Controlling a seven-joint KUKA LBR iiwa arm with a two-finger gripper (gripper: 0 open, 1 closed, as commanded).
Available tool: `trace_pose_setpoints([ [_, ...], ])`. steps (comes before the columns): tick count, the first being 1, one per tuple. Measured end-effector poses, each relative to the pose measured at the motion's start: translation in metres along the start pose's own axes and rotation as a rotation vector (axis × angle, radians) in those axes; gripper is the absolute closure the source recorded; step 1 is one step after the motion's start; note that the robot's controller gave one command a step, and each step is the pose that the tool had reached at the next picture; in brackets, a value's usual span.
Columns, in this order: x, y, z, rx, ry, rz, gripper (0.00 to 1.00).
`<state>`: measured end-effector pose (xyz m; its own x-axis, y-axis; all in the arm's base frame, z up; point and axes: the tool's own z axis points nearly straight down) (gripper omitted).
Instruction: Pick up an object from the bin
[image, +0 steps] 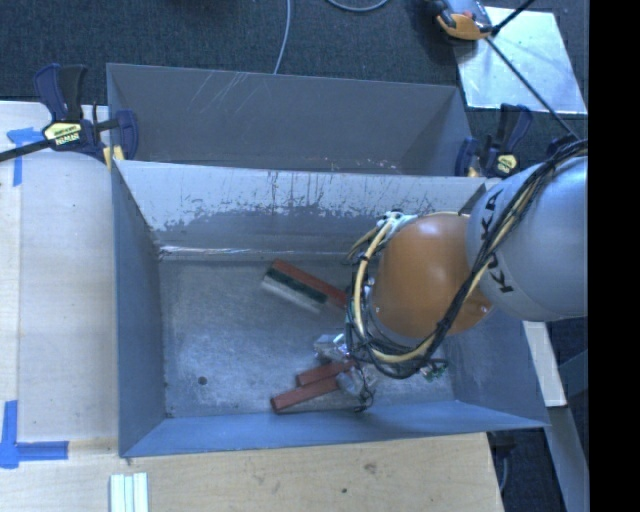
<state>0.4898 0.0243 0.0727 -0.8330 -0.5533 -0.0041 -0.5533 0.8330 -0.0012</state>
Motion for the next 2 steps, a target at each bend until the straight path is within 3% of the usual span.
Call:
trace_pose_setpoints([
  [1,0.0,0.0,0.0,0.0,0.0,0.0,1.0],
  [2,-0.001,-0.017,-0.016,0.001,-0.004,-0.26,1.0],
])
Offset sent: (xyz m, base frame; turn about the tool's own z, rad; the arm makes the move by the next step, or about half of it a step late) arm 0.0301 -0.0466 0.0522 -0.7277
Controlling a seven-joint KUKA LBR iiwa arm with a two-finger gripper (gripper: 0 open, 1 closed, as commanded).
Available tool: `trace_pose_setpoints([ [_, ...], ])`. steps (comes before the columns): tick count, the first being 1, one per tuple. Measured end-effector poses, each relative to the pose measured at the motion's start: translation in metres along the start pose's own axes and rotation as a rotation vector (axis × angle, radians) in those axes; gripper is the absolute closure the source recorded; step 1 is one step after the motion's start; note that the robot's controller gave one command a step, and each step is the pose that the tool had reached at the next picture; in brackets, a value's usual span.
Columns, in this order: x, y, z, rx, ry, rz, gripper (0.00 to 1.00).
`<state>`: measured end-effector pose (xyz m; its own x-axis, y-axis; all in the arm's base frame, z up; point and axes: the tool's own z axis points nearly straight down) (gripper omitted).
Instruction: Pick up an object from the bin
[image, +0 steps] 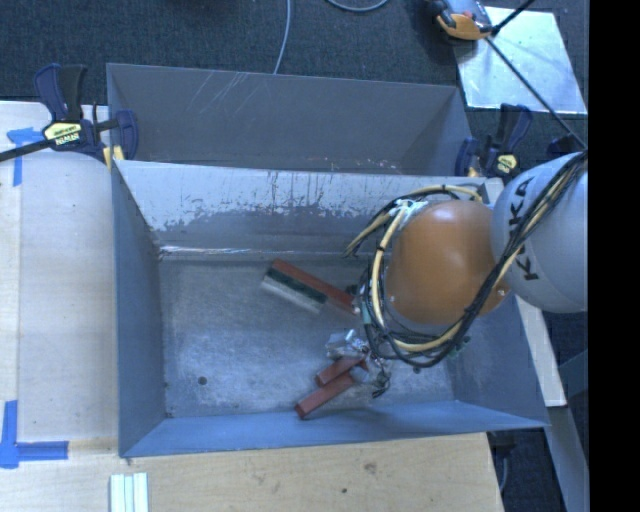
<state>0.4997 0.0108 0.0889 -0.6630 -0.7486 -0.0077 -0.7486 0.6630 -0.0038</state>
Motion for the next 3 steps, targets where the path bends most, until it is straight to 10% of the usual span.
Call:
trace_pose_setpoints([
  [1,-0.0148,0.0321,0.0173,0.003,-0.004,0.03,0.0],
  [2,-0.0127,0.0318,0.0161,0.001,0.004,0.032,1.0],
  [3,-0.0127,0.0318,0.0161,0.001,0.004,0.032,1.0],
])
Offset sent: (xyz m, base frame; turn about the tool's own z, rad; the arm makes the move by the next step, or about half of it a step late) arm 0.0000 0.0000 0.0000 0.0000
